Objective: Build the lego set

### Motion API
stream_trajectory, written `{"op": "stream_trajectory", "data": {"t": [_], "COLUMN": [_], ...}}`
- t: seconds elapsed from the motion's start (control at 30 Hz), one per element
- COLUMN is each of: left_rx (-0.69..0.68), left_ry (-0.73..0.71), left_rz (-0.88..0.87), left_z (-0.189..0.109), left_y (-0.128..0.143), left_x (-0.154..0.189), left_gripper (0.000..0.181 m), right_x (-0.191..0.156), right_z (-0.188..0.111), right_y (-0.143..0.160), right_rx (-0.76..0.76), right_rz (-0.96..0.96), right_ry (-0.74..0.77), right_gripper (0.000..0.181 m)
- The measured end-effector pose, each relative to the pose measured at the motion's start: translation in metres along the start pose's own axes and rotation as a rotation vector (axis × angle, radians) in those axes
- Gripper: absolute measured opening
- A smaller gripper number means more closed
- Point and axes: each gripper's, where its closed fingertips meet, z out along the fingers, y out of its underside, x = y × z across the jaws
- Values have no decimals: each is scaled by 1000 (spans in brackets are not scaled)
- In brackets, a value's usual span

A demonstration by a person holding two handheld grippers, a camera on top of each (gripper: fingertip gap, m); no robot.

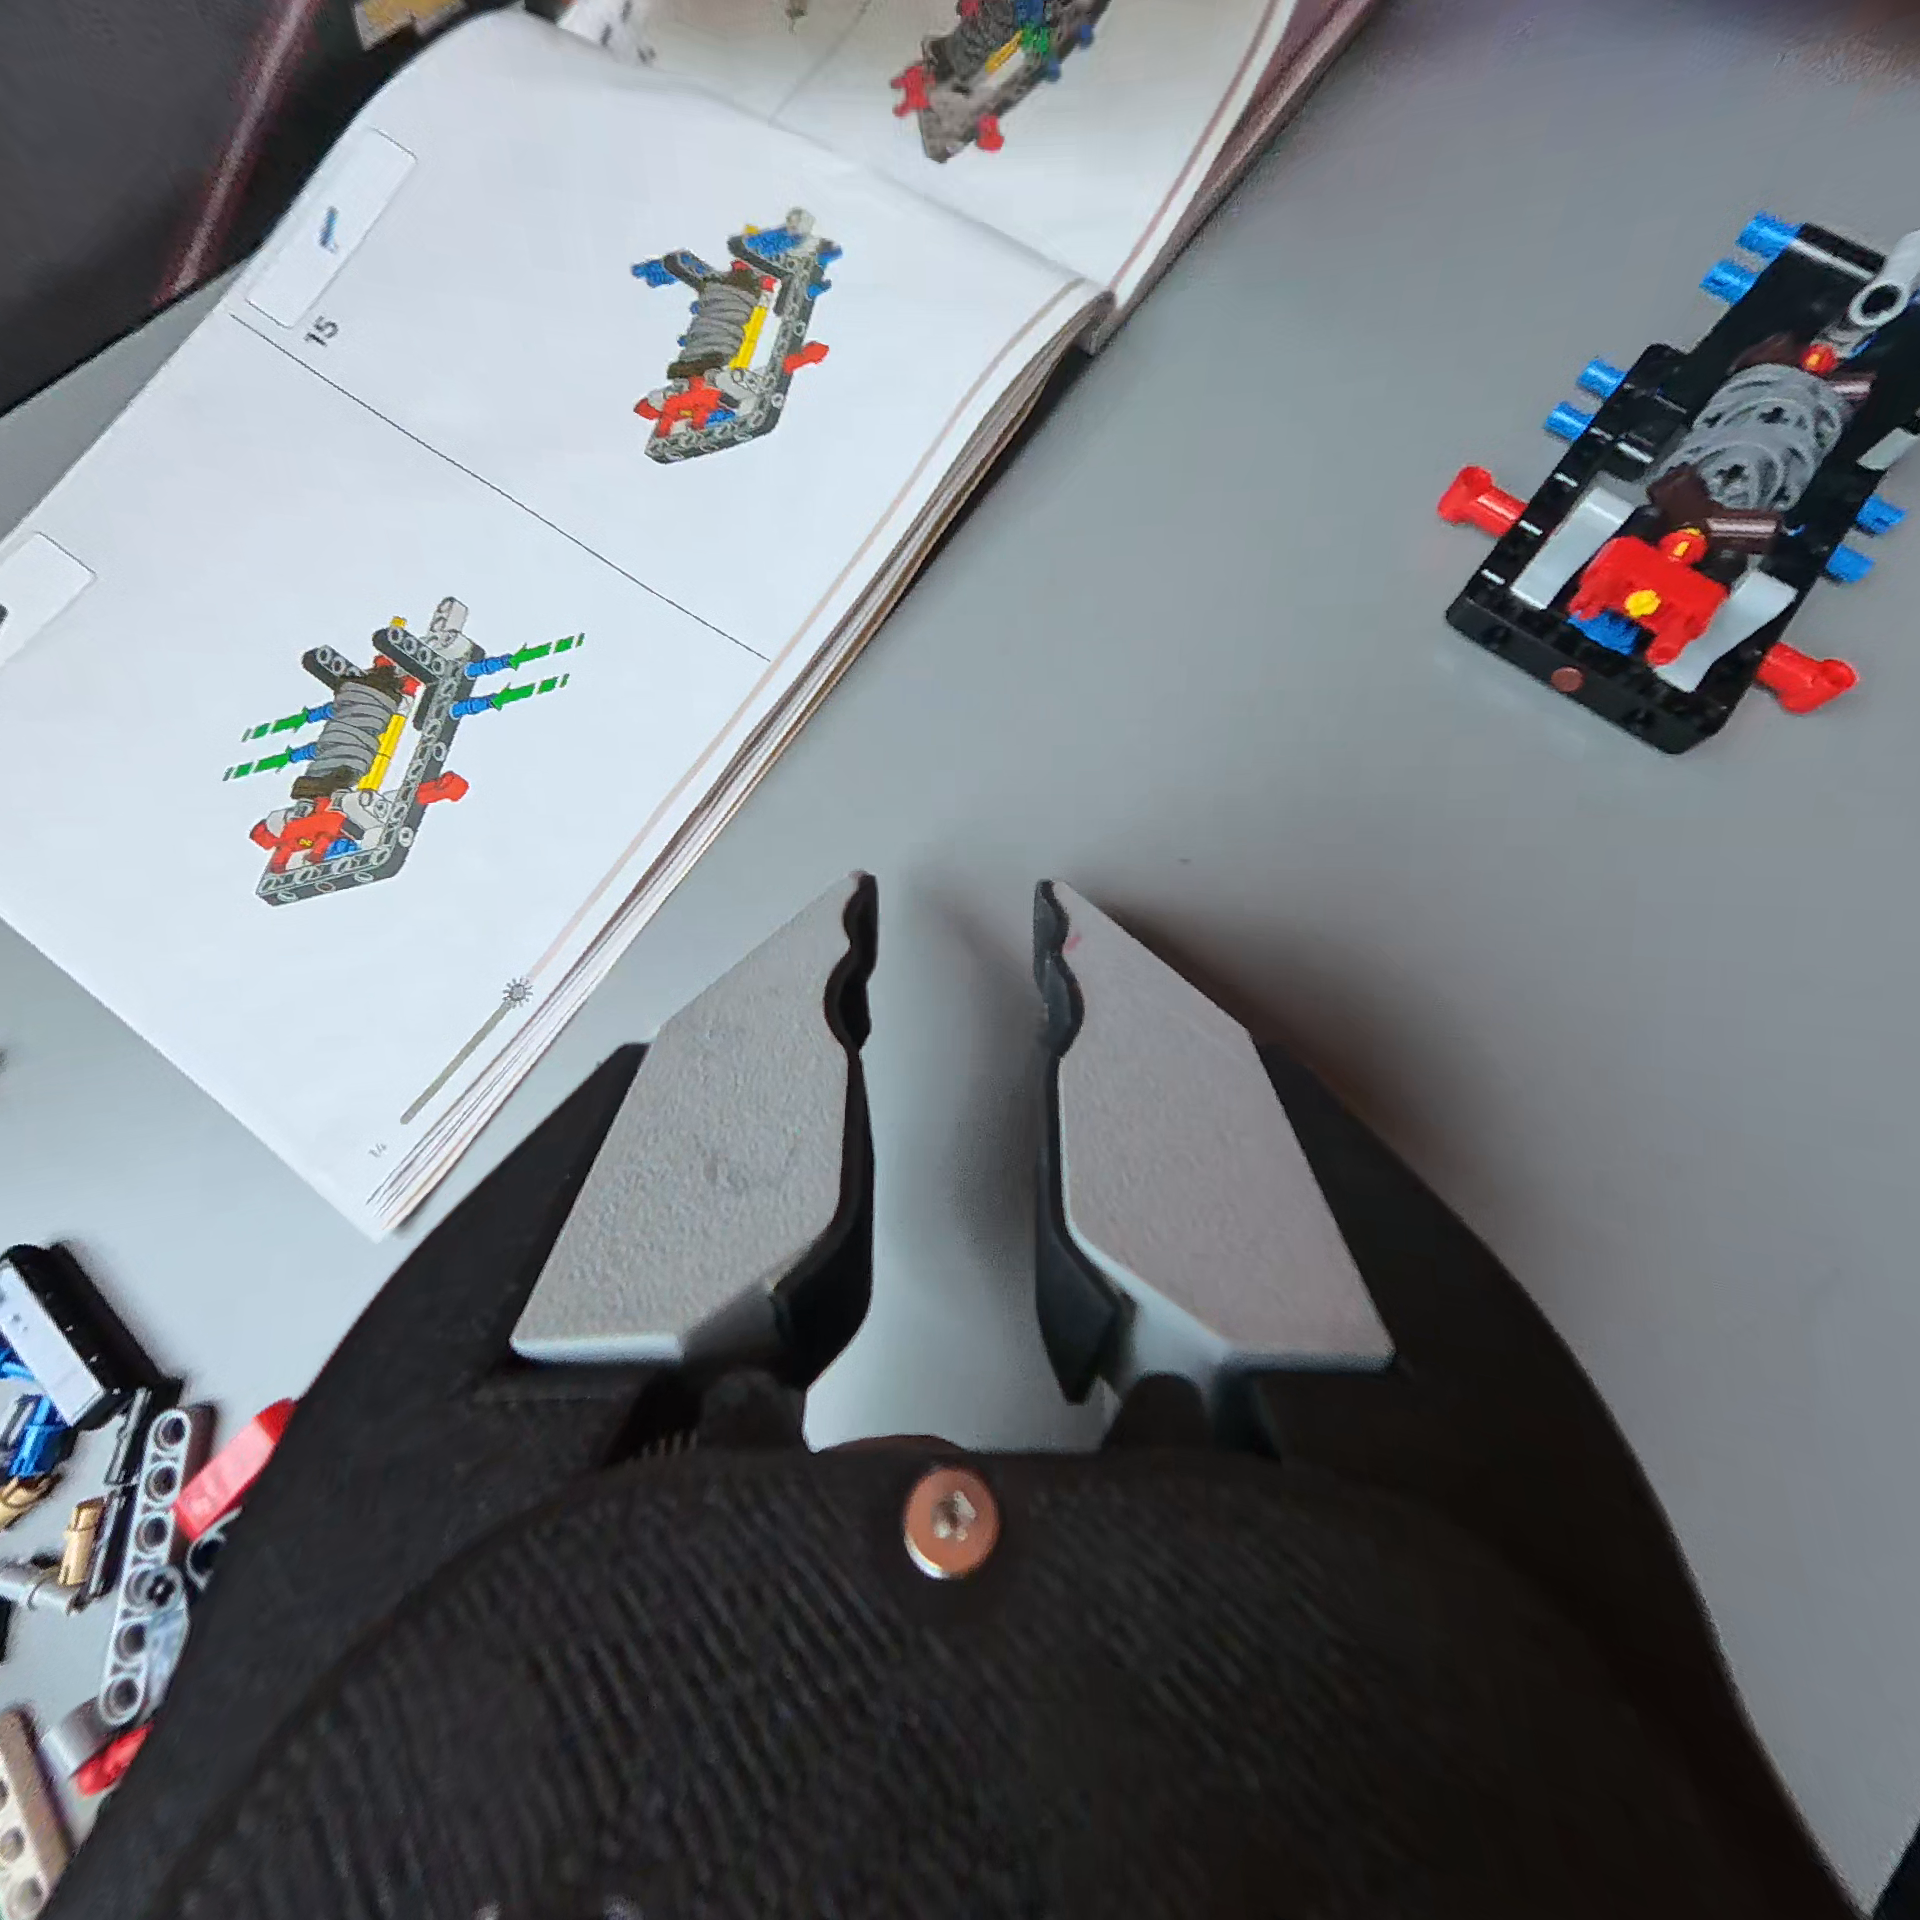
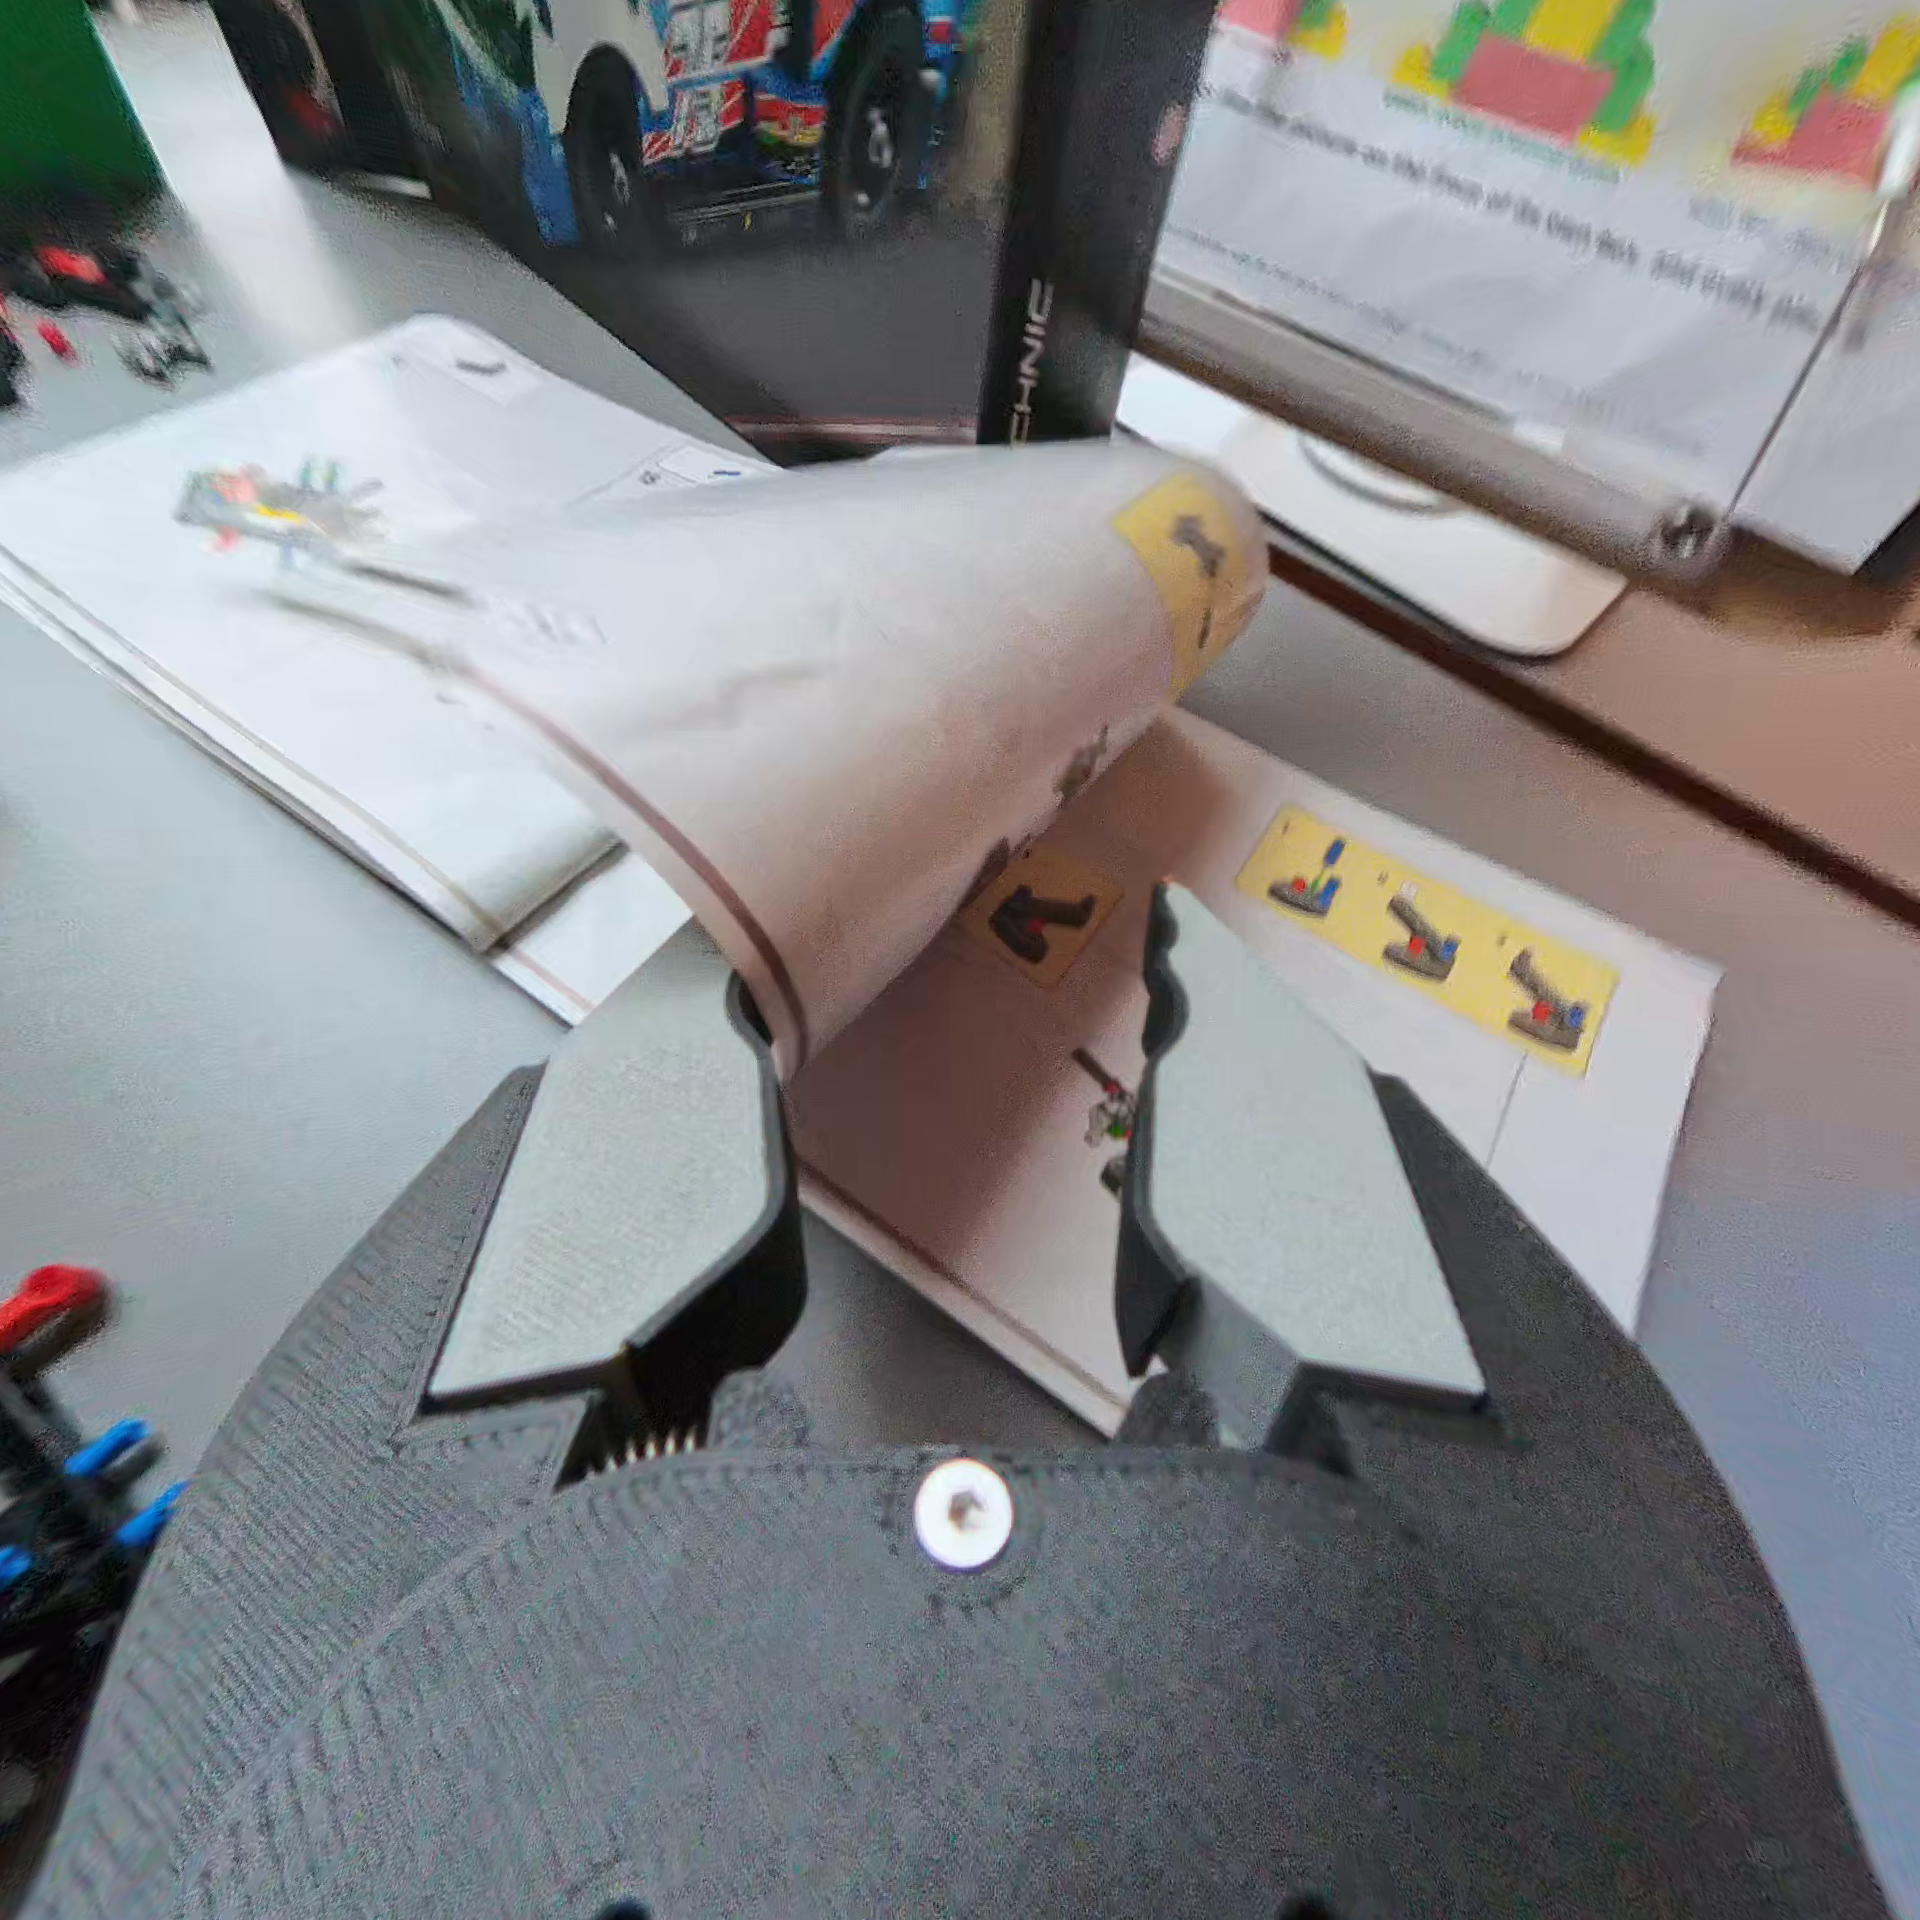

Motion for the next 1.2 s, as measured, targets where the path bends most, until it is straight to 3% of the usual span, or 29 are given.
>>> {"op": "stream_trajectory", "data": {"t": [0.13, 0.3, 0.37, 0.47, 0.73, 0.87, 0.97, 1.2], "left_rx": [4, 31, 37, 77, 26, 25, 30, 44], "left_ry": [7, -8, -51, -103, -172, -151, -126, -91], "left_rz": [31, 44, 57, 113, 247, 223, 189, 149], "left_z": [3, 6, 7, 6, 15, 15, 15, 13], "left_y": [1, 3, 3, -5, -1, -1, -2, -3], "left_x": [3, 3, -1, -3, -1, -2, -3, -3], "left_gripper": [27, 27, 27, 26, 18, 18, 19, 19], "right_x": [17, 55, 65, 67, 80, 91, 81, 81], "right_z": [-16, -32, -33, -34, -45, -48, -45, -45], "right_y": [13, 20, 36, 51, 58, 75, 90, 92], "right_rx": [46, 135, 72, 10, 12, -106, -203, -197], "right_rz": [354, 650, 693, 709, 657, 507, 493, 517], "right_ry": [-183, -260, -242, -247, -174, -34, -58, -80], "right_gripper": [53, 46, 43, 38, 29, 19, 15, 13]}}
